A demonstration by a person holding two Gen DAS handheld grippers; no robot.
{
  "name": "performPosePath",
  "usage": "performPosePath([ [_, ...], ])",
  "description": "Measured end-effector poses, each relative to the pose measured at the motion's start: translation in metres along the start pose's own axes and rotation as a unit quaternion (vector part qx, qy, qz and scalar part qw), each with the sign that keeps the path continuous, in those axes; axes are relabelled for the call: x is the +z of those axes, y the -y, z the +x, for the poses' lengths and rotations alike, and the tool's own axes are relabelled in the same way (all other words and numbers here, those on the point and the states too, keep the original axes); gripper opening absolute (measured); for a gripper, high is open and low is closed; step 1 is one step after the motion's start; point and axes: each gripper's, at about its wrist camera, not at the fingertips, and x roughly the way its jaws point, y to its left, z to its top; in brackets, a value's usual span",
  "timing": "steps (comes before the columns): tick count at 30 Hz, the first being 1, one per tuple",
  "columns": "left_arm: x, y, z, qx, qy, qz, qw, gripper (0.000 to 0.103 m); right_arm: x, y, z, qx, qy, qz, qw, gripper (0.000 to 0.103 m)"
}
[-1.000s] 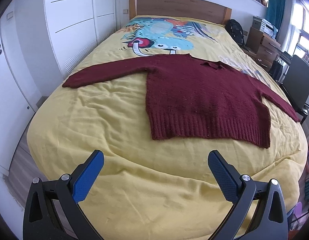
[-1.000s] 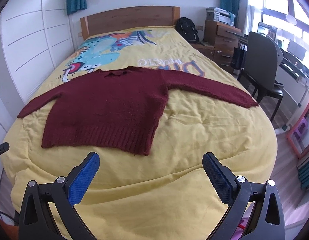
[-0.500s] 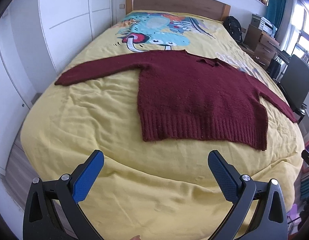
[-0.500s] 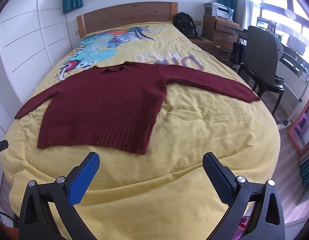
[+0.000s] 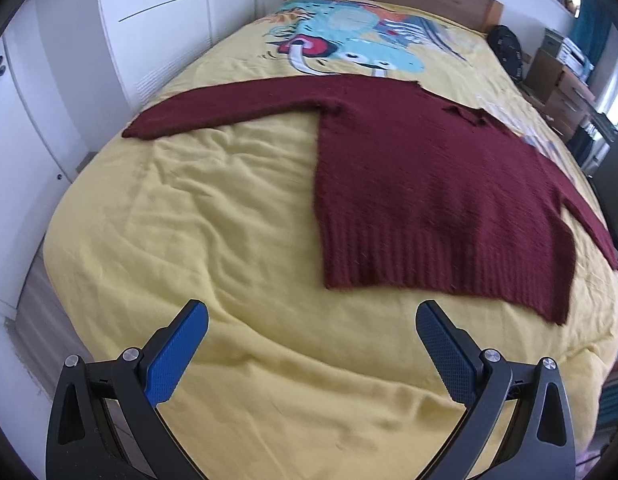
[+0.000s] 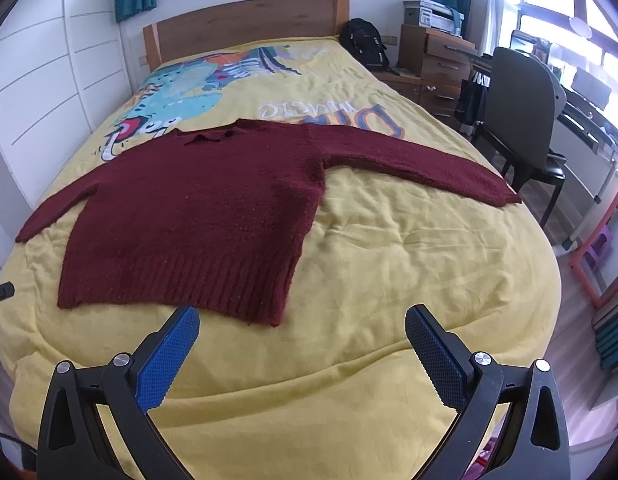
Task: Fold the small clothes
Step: 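Move the left tool toward the sweater sleeve nearest it, then grasp the sweater sleeve cuff with the left gripper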
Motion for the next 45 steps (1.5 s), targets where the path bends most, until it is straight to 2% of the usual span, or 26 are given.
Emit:
performPosePath([
  [5, 0.03, -0.022, 0.02, 0.034, 0.012, -0.028, 0.999, 0.102, 0.011, 0.001, 0.018, -0.006, -0.01, 0.001, 1.0, 0.103],
  [8, 0.052, -0.04, 0.034, 0.035, 0.025, -0.057, 0.9974, 0.102, 0.017, 0.002, 0.03, -0.011, -0.016, 0.003, 1.0, 0.103],
  [15, 0.118, -0.088, 0.082, 0.046, 0.023, -0.095, 0.9942, 0.102, 0.032, 0.003, 0.057, -0.029, -0.033, 0.0, 0.999, 0.103],
  [23, 0.174, -0.159, 0.151, 0.091, 0.002, -0.164, 0.9823, 0.102, 0.042, 0.002, 0.078, -0.045, -0.049, -0.007, 0.998, 0.103],
  [28, 0.185, -0.202, 0.179, 0.084, -0.018, -0.232, 0.9689, 0.102, 0.044, 0.002, 0.09, -0.051, -0.059, -0.005, 0.997, 0.103],
  [33, 0.185, -0.228, 0.2, 0.085, -0.039, -0.274, 0.9573, 0.102, 0.044, -0.001, 0.102, -0.051, -0.071, -0.005, 0.996, 0.103],
  [37, 0.185, -0.245, 0.209, 0.084, -0.04, -0.299, 0.9497, 0.101, 0.043, -0.002, 0.111, -0.053, -0.074, -0.007, 0.996, 0.103],
  [41, 0.186, -0.265, 0.214, 0.053, -0.027, -0.338, 0.9391, 0.098, 0.042, 0.0, 0.118, -0.056, -0.079, -0.004, 0.995, 0.103],
  [45, 0.189, -0.274, 0.217, 0.026, -0.012, -0.364, 0.9309, 0.091, 0.043, 0.003, 0.125, -0.061, -0.084, -0.004, 0.995, 0.103],
])
